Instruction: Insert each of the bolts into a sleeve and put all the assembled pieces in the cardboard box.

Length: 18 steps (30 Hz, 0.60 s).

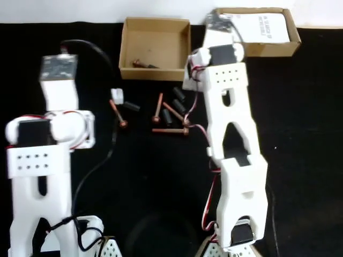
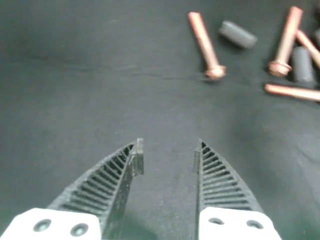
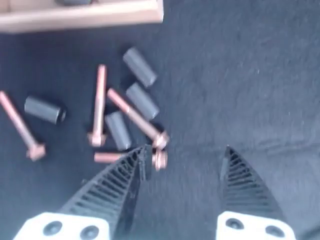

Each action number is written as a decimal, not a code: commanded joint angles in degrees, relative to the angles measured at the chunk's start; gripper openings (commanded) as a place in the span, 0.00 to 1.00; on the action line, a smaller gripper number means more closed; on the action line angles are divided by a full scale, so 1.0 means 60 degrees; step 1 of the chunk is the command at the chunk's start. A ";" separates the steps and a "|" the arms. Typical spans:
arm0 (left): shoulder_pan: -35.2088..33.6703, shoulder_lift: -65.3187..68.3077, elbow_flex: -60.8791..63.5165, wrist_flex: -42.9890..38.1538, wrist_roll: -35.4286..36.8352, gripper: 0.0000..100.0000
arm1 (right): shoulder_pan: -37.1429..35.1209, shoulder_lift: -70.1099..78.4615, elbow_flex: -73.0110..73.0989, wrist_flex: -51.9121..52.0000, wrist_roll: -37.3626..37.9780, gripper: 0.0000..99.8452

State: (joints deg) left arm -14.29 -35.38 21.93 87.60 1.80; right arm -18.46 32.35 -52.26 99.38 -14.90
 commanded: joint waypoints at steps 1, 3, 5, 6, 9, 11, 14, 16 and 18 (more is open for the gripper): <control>-0.0813 0.0022 0.0198 0.0044 -0.0015 0.18 | -0.0813 -0.1033 0.0916 0.0256 0.0088 0.22; -0.0930 0.0022 0.0667 -0.0029 -0.0029 0.18 | -0.1341 -0.1194 0.1795 0.0256 0.0117 0.22; -0.0916 0.0022 0.1238 -0.0147 -0.0190 0.18 | -0.1751 -0.1165 0.2571 0.0227 0.0132 0.22; -0.0916 0.0007 0.1546 -0.0337 -0.0322 0.18 | -0.1883 -0.1077 0.2879 0.0125 0.0147 0.22; -0.0916 0.0007 0.2278 -0.0762 -0.0718 0.17 | -0.2015 -0.0505 0.3333 -0.0505 0.0293 0.22; -0.0916 -0.0051 0.2498 -0.0777 -0.0791 0.17 | -0.2015 -0.0051 0.3333 -0.0872 0.0718 0.21; -0.0930 -0.0051 0.2527 -0.0821 -0.0791 0.17 | -0.2029 0.0505 0.3333 -0.1297 0.0879 0.16; -0.0930 -0.0037 0.2571 -0.0967 -0.0762 0.17 | -0.2029 0.0711 0.3333 -0.1619 0.0982 0.15; -0.0930 -0.0007 0.2571 -0.0982 -0.0747 0.17 | -0.2073 0.0740 0.3319 -0.1868 0.1245 0.15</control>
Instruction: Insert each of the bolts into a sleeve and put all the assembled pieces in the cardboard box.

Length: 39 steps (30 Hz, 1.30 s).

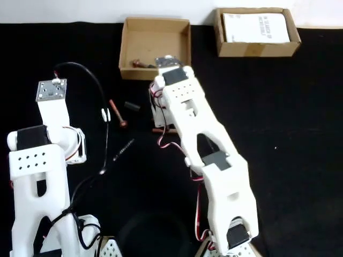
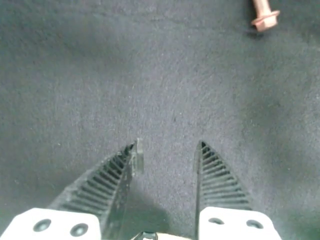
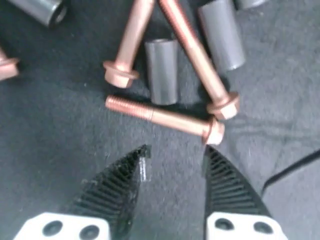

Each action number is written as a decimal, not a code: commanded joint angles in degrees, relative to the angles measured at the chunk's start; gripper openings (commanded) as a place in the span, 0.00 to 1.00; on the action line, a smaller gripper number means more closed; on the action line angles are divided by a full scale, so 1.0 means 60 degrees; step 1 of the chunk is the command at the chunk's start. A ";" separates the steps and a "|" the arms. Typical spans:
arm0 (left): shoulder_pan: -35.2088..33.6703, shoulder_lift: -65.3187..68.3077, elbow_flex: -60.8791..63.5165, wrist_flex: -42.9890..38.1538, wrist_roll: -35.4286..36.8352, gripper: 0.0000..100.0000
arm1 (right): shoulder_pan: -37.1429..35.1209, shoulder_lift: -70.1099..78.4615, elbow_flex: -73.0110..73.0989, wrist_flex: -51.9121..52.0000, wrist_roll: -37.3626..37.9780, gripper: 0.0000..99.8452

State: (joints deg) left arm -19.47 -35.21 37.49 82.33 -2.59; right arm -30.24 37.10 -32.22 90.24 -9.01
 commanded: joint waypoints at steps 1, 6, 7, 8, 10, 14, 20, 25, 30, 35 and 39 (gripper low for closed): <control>-0.0066 -0.0037 -0.0022 -0.0103 -0.0015 0.17 | -0.0168 -0.0037 -0.0022 -0.0491 0.0381 0.15; -0.0066 -0.0037 -0.0022 -0.0103 -0.0029 0.17 | -0.0388 -0.0007 -0.0022 -0.1209 0.0967 0.15; -0.0066 -0.0037 -0.0037 -0.0103 -0.0029 0.17 | -0.0388 0.0007 -0.0022 -0.1370 0.0996 0.15; -0.0066 -0.0037 -0.0037 -0.0103 -0.0029 0.17 | -0.0388 0.0007 -0.0022 -0.1516 0.1011 0.15; -0.0066 -0.0037 -0.0037 -0.0103 -0.0029 0.17 | -0.0374 0.0007 -0.0007 -0.1648 0.1026 0.15; -0.0066 -0.0037 -0.0066 -0.0103 -0.0029 0.17 | -0.0271 0.0022 0.0066 -0.1971 0.1026 0.15; -0.0066 -0.0081 -0.0066 -0.0103 -0.0044 0.17 | -0.0212 0.0799 -0.0022 -0.2234 0.1260 0.15; -0.0081 -0.0081 -0.0095 -0.0103 -0.0044 0.17 | 0.0168 0.1311 -0.0022 -0.2762 0.1509 0.15; -0.0081 -0.0081 -0.0066 -0.0103 -0.0044 0.17 | 0.0359 0.1385 -0.0022 -0.3319 0.1509 0.15; -0.0037 -0.0081 -0.0095 -0.0147 -0.0044 0.17 | 0.0300 0.1399 -0.0007 -0.3714 0.1524 0.15; -0.0037 -0.0081 -0.0081 -0.0249 -0.0044 0.17 | 0.0300 0.1399 0.0081 -0.3700 0.1524 0.14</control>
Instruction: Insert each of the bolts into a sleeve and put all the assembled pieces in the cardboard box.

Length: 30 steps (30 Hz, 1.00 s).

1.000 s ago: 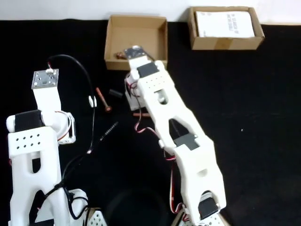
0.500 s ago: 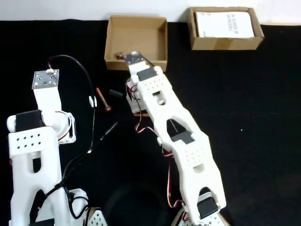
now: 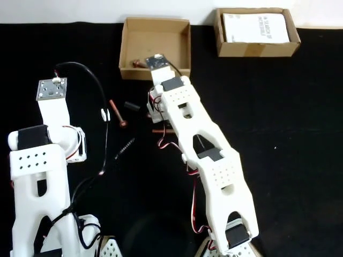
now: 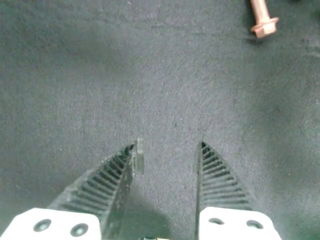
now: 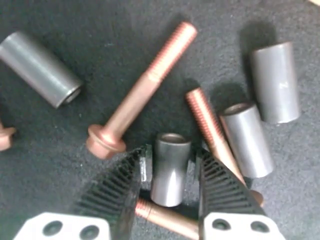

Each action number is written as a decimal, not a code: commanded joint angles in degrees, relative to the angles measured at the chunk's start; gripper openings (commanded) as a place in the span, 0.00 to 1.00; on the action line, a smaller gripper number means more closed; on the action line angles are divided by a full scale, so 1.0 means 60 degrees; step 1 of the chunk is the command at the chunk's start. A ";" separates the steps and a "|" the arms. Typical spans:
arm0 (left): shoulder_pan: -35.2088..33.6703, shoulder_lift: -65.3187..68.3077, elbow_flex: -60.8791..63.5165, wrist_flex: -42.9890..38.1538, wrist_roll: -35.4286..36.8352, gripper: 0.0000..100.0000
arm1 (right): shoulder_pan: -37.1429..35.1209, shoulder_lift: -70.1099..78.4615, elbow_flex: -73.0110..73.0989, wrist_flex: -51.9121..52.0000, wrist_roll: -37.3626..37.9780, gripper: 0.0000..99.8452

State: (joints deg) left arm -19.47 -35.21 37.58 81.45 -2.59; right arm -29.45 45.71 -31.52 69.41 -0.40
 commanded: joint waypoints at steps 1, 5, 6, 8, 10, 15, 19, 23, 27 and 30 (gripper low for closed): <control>-0.0037 -0.0081 -0.0110 -0.0103 -0.0044 0.17 | 0.0168 -0.0037 -0.0037 -0.0183 0.0088 0.14; -0.0037 -0.0081 -0.0110 -0.0088 -0.0044 0.17 | 0.0110 -0.0037 -0.0037 0.0344 0.0088 0.14; -0.0037 -0.0081 -0.0110 -0.0088 -0.0044 0.17 | 0.0081 -0.0037 -0.0037 0.0462 0.0088 0.14; -0.0037 -0.0081 -0.0110 -0.0088 -0.0044 0.17 | 0.0081 -0.0022 -0.0037 0.0462 0.0088 0.09; -0.0037 -0.0081 -0.0110 -0.0088 -0.0044 0.17 | 0.0095 0.0198 -0.0125 0.0418 0.0088 0.04; -0.0037 -0.0081 -0.0110 -0.0088 -0.0044 0.17 | 0.0227 0.0564 -0.0564 -0.0007 0.0073 0.01; -0.0037 -0.0081 -0.0125 -0.0088 -0.0029 0.18 | 0.0242 0.0330 -0.1311 0.0696 0.0029 0.01; -0.0037 -0.0022 -0.0139 -0.0029 -0.0029 0.18 | 0.0212 -0.0344 -0.2498 0.2762 0.0029 0.01; -0.0007 -0.0007 -0.0330 -0.0015 -0.0029 0.18 | 0.0227 -0.1150 -0.3553 0.5165 0.0044 0.01; 0.0432 0.0007 -0.0974 0.0176 -0.0029 0.19 | 0.0418 -0.2073 -0.3875 0.5238 0.0015 0.01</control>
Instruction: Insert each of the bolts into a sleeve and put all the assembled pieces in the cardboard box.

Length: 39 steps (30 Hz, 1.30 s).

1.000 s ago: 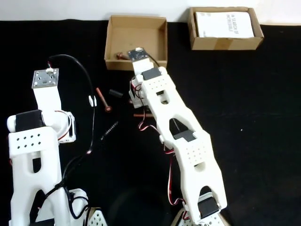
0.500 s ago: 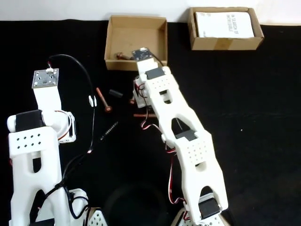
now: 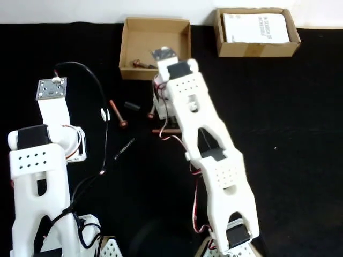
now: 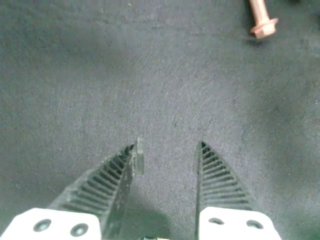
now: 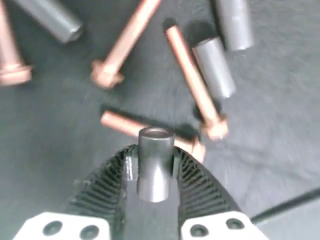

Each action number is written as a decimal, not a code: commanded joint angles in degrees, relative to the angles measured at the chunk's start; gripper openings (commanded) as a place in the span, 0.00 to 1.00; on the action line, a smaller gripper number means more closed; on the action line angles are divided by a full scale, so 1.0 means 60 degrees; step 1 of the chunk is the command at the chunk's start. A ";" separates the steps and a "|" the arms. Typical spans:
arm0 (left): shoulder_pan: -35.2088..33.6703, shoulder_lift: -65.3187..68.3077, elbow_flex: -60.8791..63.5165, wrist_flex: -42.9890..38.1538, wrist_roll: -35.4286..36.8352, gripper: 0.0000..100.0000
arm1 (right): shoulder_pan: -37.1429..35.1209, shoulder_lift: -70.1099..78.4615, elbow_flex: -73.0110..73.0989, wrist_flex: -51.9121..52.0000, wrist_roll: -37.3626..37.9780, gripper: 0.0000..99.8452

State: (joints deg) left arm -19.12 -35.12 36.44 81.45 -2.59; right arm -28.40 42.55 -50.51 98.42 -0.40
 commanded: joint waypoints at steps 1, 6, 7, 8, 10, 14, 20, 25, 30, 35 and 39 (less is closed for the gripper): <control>0.0652 -0.0007 -0.1077 0.0337 -0.0029 0.20 | 0.0271 -0.1941 -0.0725 0.0403 0.0015 0.01; 0.2615 -0.0007 -0.2249 0.0586 -0.0249 0.20 | 0.0886 -0.4344 -0.0535 0.0403 0.0059 0.01; 0.3040 -0.0007 -0.2440 0.0586 -0.0513 0.20 | 0.1194 -0.4886 -0.0330 0.0403 0.0059 0.01; 0.3538 -0.0007 -0.2645 0.0586 -0.0777 0.20 | 0.1575 -0.5443 -0.0007 0.0418 0.0059 0.01; 0.4374 0.0125 -0.2952 0.0571 -0.1421 0.20 | 0.2542 -0.6571 0.0960 0.0418 0.0059 0.01; 0.5619 0.1634 -0.4095 0.0088 -0.2418 0.20 | 0.4549 -0.8799 0.3685 0.0388 0.0088 0.01; 0.6718 0.6044 -0.7333 0.0689 -0.3883 0.20 | 0.6835 -1.1070 0.7553 0.0271 0.2799 0.01; 0.7099 0.8842 -1.0264 0.1861 -0.5802 0.20 | 0.8593 -1.1875 1.1451 -0.1868 0.2227 0.01; 0.7187 1.1245 -1.2432 0.2637 -0.7575 0.20 | 0.9062 -1.2989 1.4791 -0.4447 0.2139 0.01; 0.7260 1.2813 -1.3912 0.2711 -0.7971 0.20 | 0.8549 -1.4234 1.7692 -0.6645 0.2095 0.01; 0.7392 1.3516 -1.4484 0.2667 -0.8601 0.20 | 0.8271 -1.5348 1.9524 -0.8212 0.2095 0.01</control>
State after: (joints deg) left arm 24.13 44.97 -46.55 97.27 -52.44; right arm 22.07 -44.31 60.70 55.60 12.62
